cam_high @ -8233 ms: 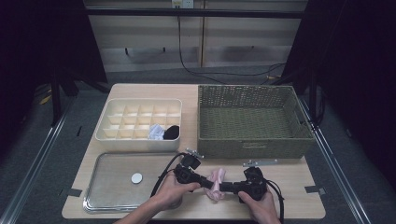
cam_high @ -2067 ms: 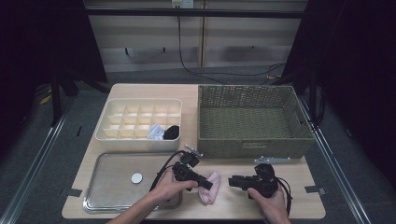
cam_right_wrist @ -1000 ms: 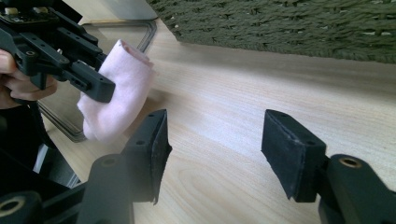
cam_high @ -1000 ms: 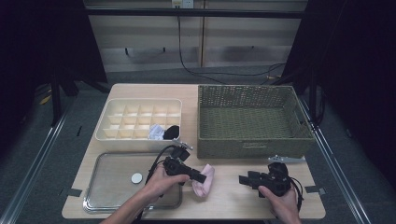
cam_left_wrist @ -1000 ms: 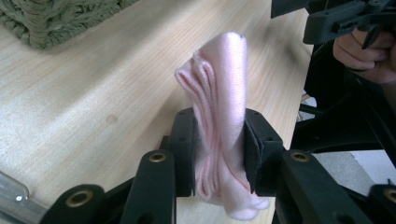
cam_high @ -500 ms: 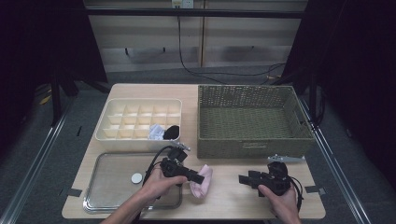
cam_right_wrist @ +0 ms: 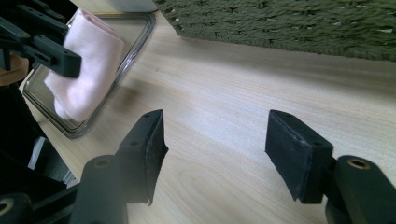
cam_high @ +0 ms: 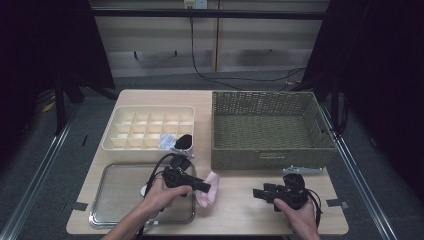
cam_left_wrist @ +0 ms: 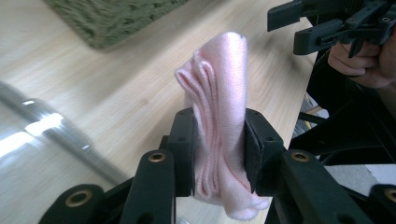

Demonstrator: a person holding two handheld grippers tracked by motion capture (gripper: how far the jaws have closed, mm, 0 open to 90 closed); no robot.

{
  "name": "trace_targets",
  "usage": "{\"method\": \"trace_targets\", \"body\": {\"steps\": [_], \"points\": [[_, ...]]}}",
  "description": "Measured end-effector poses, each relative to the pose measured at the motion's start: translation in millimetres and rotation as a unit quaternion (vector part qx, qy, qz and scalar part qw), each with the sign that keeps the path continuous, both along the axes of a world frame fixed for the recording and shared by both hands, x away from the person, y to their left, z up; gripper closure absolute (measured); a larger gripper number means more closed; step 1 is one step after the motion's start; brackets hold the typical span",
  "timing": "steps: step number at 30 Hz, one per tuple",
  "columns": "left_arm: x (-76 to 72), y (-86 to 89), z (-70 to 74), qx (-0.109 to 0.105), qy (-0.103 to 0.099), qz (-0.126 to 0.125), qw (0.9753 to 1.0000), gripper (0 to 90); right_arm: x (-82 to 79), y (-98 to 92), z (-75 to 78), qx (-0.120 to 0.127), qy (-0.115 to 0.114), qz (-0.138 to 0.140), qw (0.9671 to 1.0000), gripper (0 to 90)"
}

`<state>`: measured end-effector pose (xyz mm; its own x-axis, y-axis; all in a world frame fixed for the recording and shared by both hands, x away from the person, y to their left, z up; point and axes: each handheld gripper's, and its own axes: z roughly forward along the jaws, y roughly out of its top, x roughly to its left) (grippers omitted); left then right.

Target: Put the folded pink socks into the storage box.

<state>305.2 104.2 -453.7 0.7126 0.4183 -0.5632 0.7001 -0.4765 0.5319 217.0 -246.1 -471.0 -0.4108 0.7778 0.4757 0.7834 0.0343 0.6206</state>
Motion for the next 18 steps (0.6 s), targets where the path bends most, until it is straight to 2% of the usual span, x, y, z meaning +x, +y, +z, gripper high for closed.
{"method": "trace_targets", "body": {"steps": [2, 4, 11, 12, 13, 15, 16, 18], "points": [[-0.6, 5.7, -0.6, 0.006, -0.005, 0.007, 0.9999, 67.6, -0.2, -0.9, 0.5, 0.0, 0.002, 0.002, 1.0, 37.5], [1.3, 11.9, -1.7, 0.003, -0.002, 0.014, 0.9999, 67.6, -1.6, -4.2, 2.1, 0.004, -0.001, -0.005, 1.0, 37.2], [2.6, 28.6, 6.7, -0.013, -0.015, 0.037, 0.9991, 67.6, -4.3, -7.4, 2.3, 0.003, -0.004, -0.011, 0.9999, 36.5], [3.3, 31.3, 7.4, -0.007, -0.021, 0.032, 0.9992, 67.6, -4.4, -7.4, 2.6, 0.004, -0.004, -0.011, 0.9999, 36.5], [2.6, 32.4, 7.7, -0.003, -0.024, 0.04, 0.9989, 67.7, -4.3, -7.5, 2.7, 0.004, -0.004, -0.011, 0.9999, 36.3], [4.0, 35.3, 7.5, -0.006, -0.019, 0.041, 0.999, 67.6, -4.1, -7.7, 2.1, 0.005, -0.004, -0.011, 0.9999, 36.2], [4.6, 36.4, 7.9, -0.003, -0.024, 0.042, 0.9988, 67.6, -4.0, -7.6, 1.8, 0.003, -0.003, -0.01, 0.9999, 36.2], [5.3, 39.1, 9.6, -0.011, -0.02, 0.043, 0.9988, 67.6, -4.1, -6.9, 1.1, 0.002, -0.003, -0.01, 0.9999, 36.2]]}}
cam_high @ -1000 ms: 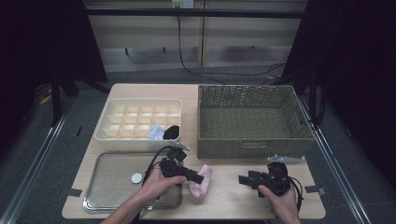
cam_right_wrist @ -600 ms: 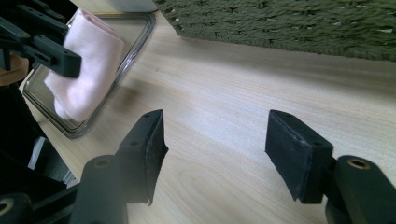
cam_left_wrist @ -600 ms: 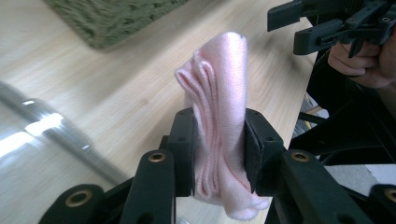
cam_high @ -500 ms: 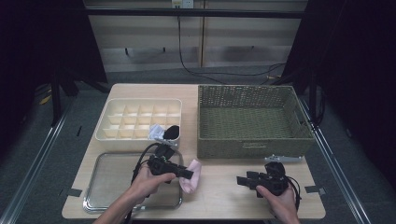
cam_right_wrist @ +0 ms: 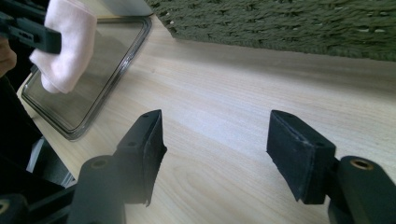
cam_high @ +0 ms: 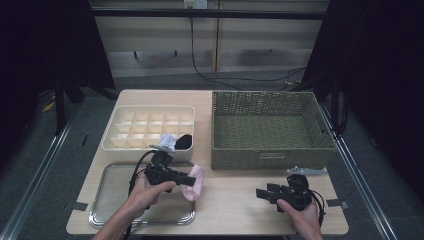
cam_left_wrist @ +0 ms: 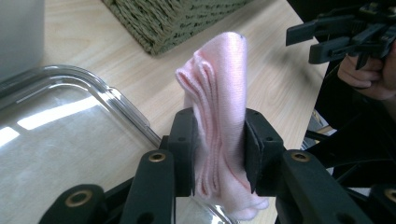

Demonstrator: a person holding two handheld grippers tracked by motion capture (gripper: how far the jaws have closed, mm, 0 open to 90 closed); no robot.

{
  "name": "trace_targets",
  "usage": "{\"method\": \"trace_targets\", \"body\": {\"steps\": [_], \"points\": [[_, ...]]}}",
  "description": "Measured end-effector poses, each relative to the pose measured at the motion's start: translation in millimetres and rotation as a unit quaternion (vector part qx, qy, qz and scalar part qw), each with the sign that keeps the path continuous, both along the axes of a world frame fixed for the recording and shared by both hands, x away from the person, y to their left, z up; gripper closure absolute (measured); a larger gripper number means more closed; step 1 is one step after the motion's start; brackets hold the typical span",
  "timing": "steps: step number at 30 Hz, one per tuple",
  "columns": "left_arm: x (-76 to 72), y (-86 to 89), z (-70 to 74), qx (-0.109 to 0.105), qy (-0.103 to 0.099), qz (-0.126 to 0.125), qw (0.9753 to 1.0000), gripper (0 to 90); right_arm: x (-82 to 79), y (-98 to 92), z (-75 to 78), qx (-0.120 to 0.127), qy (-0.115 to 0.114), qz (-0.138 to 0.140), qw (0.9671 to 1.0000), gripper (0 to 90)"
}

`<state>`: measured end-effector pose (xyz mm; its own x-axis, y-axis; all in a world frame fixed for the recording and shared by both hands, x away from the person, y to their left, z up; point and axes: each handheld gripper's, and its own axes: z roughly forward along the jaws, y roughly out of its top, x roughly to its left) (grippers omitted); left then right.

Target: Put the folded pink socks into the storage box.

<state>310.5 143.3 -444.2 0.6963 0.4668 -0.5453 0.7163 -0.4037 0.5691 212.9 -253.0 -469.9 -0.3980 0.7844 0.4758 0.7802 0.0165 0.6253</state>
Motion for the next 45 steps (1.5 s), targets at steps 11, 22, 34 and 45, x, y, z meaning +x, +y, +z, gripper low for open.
{"method": "trace_targets", "body": {"steps": [11, 22, 34, 45], "points": [[4.6, 19.1, 8.5, -0.005, -0.004, 0.027, 0.9996, 67.5, 0.2, -4.7, 2.3, -0.001, -0.003, -0.005, 1.0, 35.7], [12.4, 31.2, 17.5, 0.001, -0.007, 0.045, 0.999, 67.4, 2.0, -2.4, 0.1, -0.003, -0.001, -0.002, 1.0, 35.3], [31.0, 49.2, 31.8, 0.0, -0.016, 0.073, 0.9972, 67.4, 1.6, 1.0, 0.0, -0.003, 0.001, 0.006, 1.0, 35.3], [44.0, 60.3, 46.8, -0.002, -0.026, 0.094, 0.9952, 67.5, 1.5, 5.2, -1.0, -0.007, 0.003, 0.014, 0.9999, 35.2]]}}
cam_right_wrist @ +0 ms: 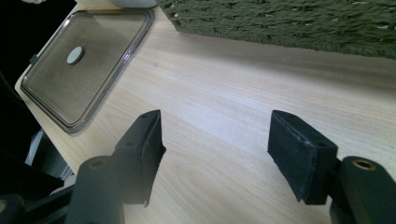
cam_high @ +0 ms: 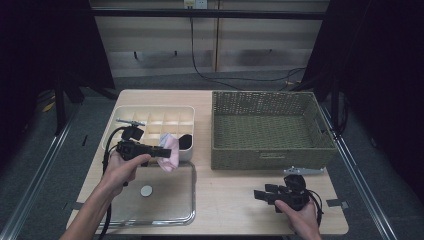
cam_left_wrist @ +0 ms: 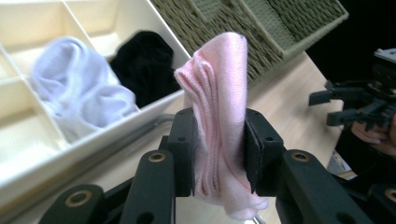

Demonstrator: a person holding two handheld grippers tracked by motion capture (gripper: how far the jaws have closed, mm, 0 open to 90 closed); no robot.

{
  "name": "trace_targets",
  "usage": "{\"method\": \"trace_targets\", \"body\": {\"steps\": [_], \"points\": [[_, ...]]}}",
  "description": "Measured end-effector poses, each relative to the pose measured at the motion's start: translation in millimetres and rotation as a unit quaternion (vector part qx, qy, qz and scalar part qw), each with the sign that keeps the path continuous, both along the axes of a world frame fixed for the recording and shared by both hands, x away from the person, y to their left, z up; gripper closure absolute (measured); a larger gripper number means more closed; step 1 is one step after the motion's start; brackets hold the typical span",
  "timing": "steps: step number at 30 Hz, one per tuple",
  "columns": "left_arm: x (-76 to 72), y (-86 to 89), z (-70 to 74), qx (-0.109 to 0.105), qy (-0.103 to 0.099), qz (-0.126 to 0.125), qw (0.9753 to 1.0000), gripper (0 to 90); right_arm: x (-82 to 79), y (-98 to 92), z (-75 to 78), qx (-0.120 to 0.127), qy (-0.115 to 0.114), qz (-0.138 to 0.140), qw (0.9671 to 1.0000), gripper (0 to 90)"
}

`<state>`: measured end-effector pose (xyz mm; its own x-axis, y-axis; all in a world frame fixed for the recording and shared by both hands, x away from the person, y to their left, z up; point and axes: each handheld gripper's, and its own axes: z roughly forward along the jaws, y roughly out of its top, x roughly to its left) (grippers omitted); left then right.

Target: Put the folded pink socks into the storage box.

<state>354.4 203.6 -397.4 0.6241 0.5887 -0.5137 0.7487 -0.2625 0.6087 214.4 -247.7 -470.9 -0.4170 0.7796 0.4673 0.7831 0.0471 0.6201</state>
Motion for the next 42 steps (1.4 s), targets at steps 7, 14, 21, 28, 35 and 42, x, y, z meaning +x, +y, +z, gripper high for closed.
{"method": "trace_targets", "body": {"steps": [7, 14, 21, 28, 35, 42], "points": [[14.7, 8.0, 6.8, 0.0, 0.0, 0.016, 0.9999, 67.6, 1.1, -0.6, -0.5, 0.001, 0.001, -0.001, 1.0, 35.1], [29.3, 20.4, 16.0, 0.001, -0.003, 0.034, 0.9994, 67.6, 1.4, -1.0, -0.5, 0.001, 0.0, -0.001, 1.0, 35.0], [37.1, 29.8, 13.5, 0.013, 0.002, 0.051, 0.9986, 67.8, 1.5, -0.9, -0.8, 0.002, 0.001, -0.001, 1.0, 35.0], [43.3, 36.2, 13.7, 0.031, -0.007, 0.068, 0.9972, 68.0, 2.2, -0.9, -1.1, 0.002, 0.001, -0.001, 1.0, 34.8], [47.2, 41.8, 11.8, 0.029, -0.024, 0.087, 0.9955, 68.0, 2.0, -0.5, -1.2, 0.003, 0.001, 0.001, 1.0, 34.7], [52.8, 45.0, 8.3, 0.042, -0.029, 0.1, 0.9937, 68.0, 2.1, -0.3, -1.6, 0.003, 0.004, 0.0, 1.0, 34.7]]}}
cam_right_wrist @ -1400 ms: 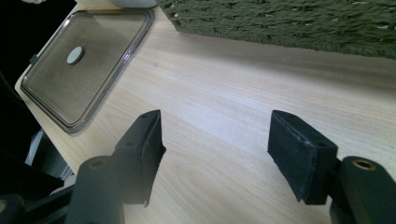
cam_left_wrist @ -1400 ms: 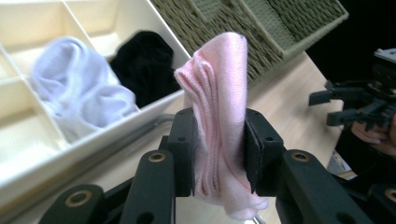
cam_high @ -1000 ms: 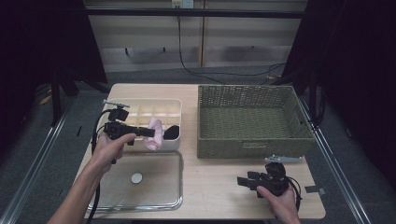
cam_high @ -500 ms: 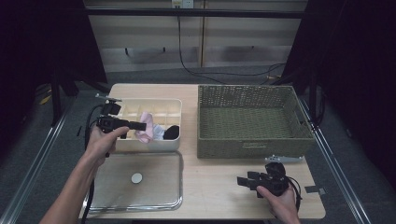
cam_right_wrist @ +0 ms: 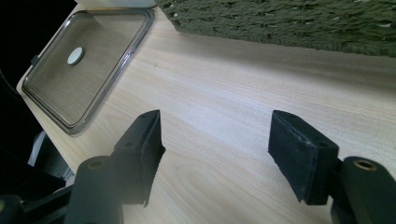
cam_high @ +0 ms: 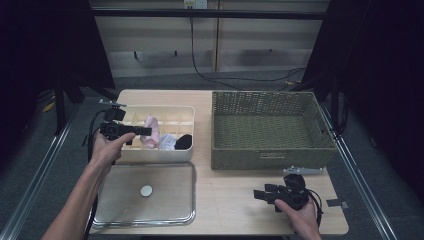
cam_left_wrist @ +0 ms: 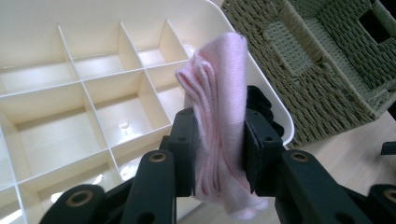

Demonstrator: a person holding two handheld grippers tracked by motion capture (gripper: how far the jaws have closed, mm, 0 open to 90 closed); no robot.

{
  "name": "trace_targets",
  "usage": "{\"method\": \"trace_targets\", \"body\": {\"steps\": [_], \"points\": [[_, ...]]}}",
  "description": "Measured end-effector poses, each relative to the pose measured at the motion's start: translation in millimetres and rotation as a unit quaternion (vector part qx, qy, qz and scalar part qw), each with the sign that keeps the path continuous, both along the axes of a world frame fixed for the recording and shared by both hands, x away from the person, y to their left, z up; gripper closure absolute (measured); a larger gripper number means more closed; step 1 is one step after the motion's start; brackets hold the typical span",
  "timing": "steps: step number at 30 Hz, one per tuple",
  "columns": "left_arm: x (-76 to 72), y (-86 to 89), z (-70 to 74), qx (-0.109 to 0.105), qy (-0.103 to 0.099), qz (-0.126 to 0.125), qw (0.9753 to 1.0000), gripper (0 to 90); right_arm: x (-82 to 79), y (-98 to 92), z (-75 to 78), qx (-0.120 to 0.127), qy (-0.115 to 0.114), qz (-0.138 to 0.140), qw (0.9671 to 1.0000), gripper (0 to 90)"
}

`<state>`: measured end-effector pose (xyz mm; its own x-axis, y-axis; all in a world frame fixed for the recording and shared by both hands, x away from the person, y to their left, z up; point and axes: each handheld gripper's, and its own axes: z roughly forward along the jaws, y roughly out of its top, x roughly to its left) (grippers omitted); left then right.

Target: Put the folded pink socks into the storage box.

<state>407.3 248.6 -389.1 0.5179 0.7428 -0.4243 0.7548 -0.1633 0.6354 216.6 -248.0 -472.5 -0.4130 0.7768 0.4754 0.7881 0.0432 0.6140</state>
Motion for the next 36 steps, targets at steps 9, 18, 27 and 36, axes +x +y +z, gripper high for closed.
{"method": "trace_targets", "body": {"steps": [9, 18, 27, 36], "points": [[9.2, 4.1, -8.8, 0.012, -0.004, 0.018, 0.9997, 68.0, 0.1, 0.2, -0.8, 0.001, 0.0, 0.002, 1.0, 34.4], [13.9, -0.1, -14.5, 0.026, -0.008, 0.023, 0.9993, 68.0, 0.5, 2.1, -1.7, -0.001, 0.003, 0.005, 1.0, 34.3], [17.7, -3.1, -22.7, 0.061, -0.007, 0.027, 0.9977, 68.0, 1.2, 0.7, -2.5, -0.002, 0.004, 0.003, 1.0, 34.3], [20.2, 3.0, -35.3, 0.06, 0.02, 0.019, 0.9978, 68.0, 0.7, 0.1, -2.6, -0.003, 0.006, 0.002, 1.0, 34.3]]}}
